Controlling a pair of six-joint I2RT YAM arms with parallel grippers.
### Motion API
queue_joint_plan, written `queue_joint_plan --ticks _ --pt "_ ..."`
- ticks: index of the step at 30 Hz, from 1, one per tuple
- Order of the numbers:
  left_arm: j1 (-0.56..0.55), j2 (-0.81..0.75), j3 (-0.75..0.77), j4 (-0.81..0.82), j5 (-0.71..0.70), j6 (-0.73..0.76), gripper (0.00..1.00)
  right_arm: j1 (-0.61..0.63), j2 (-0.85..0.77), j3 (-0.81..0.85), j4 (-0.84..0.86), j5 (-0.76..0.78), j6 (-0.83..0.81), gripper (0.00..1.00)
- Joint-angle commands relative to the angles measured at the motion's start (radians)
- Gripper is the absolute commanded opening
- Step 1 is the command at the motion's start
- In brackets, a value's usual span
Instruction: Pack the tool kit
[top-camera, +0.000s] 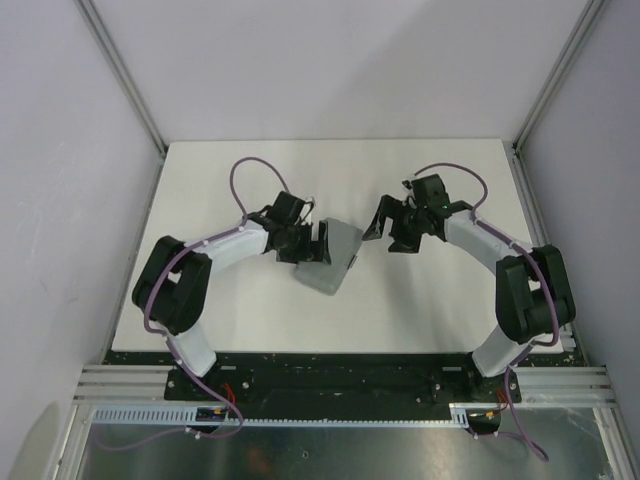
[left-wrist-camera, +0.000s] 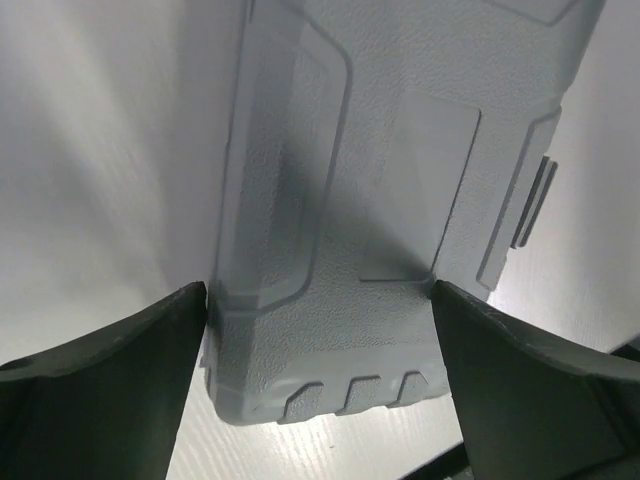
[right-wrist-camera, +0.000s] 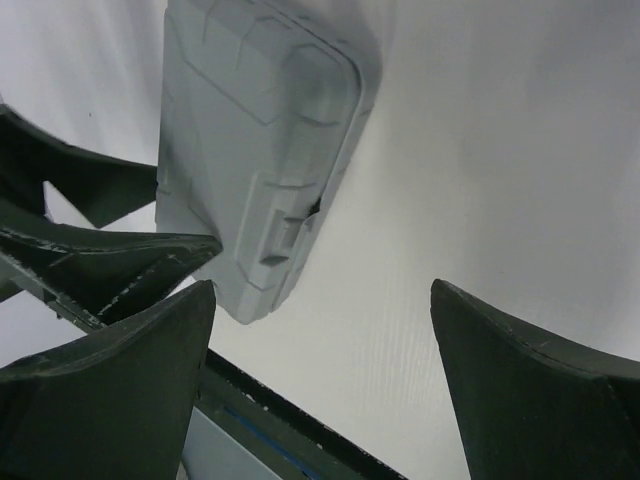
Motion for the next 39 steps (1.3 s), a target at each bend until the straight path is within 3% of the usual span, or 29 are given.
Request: queue_joint_plan --ticks 1,6,11,21,23,27,34,37,39 --pt "0.01 0.03 -0.074 0.048 0.1 -0.021 0.97 0.031 0.067 0.0 0.069 -0.08 0.001 0.93" --pt "0.008 0.077 -0.128 0.05 0.064 -0.044 0.96 0.05 0.194 0.019 0.164 -0.121 0.022 0.93" --pt "0.002 0.116 -0.155 0.05 0.053 -0.069 0.92 0.086 0.299 0.101 0.135 -0.059 -0.038 0.87" --pt "-0.021 0.195 -0.149 0.049 0.091 -0.106 0.63 0.15 0.443 0.24 -0.066 0.191 -0.143 0.49" --pt "-0.023 0.212 -0.147 0.051 0.103 -0.115 0.66 0.162 0.478 0.259 -0.093 0.229 -0.154 0.42" --pt "-0.033 0.202 -0.147 0.067 0.12 -0.085 0.86 0.187 0.526 0.284 -0.118 0.282 -0.176 0.35" --pt "-0.031 0.209 -0.156 0.173 0.271 -0.089 0.95 0.196 0.563 0.352 -0.142 0.262 -0.177 0.38" --pt "-0.024 0.209 -0.159 0.207 0.294 -0.119 0.94 0.196 0.555 0.406 -0.179 0.274 -0.162 0.55" --pt "-0.021 0.22 -0.156 0.21 0.289 -0.142 0.83 0.195 0.545 0.454 -0.219 0.313 -0.158 0.68"
